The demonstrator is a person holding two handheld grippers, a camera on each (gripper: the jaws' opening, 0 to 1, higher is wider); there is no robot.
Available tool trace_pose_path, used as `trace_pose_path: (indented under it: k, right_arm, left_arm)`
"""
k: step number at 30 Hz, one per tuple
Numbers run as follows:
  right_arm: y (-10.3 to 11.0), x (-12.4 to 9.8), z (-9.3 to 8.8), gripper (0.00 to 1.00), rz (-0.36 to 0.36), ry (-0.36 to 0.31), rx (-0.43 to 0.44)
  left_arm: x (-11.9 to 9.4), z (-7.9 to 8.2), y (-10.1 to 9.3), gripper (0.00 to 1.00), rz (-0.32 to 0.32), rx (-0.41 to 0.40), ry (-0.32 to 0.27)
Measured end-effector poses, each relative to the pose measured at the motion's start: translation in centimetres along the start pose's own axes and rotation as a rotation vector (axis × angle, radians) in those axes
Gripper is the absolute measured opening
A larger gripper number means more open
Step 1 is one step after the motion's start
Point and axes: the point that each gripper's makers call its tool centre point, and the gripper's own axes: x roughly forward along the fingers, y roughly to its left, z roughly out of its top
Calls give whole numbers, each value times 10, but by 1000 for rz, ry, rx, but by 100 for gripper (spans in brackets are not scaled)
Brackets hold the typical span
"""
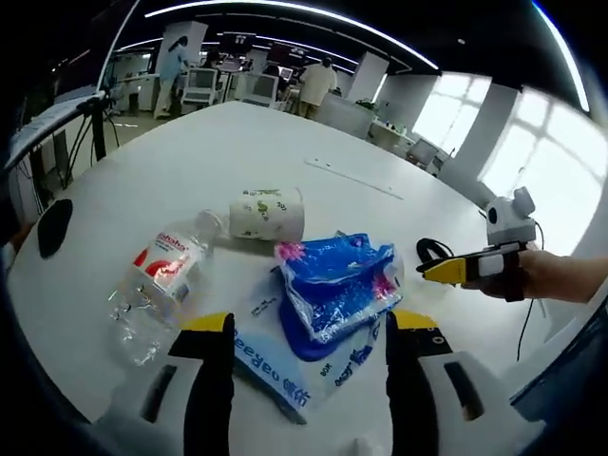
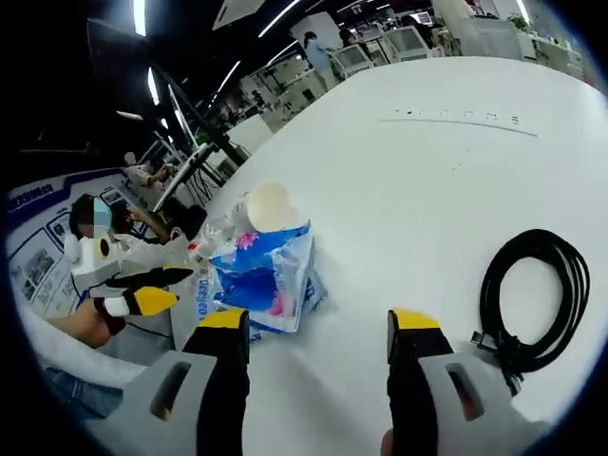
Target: Arrange the tabletop items into an orderly group along one side of the table until the central work area is clear of visible clutter.
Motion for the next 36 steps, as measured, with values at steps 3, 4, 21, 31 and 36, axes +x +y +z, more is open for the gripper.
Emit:
trace_pose_path:
  k: [3, 4, 21, 31, 36]
  right_arm:
    - [2, 3, 2, 56, 4, -1, -3]
    - [4, 5, 5, 55, 7, -4, -10]
    - [34, 32, 0, 30, -11, -9, -191]
    - [37, 40, -18, 3, 1, 67, -252]
    - [32, 33, -17, 0, -12, 68, -212]
  left_arm:
    - [5, -2, 0, 61, 7, -7, 11]
    - [7, -2, 0, 60, 10, -7, 12]
    - [39, -20, 4, 44, 69, -35, 121]
    - [43, -27, 9, 11, 100, -12, 170]
    - [41, -25, 5, 1, 89, -15, 165]
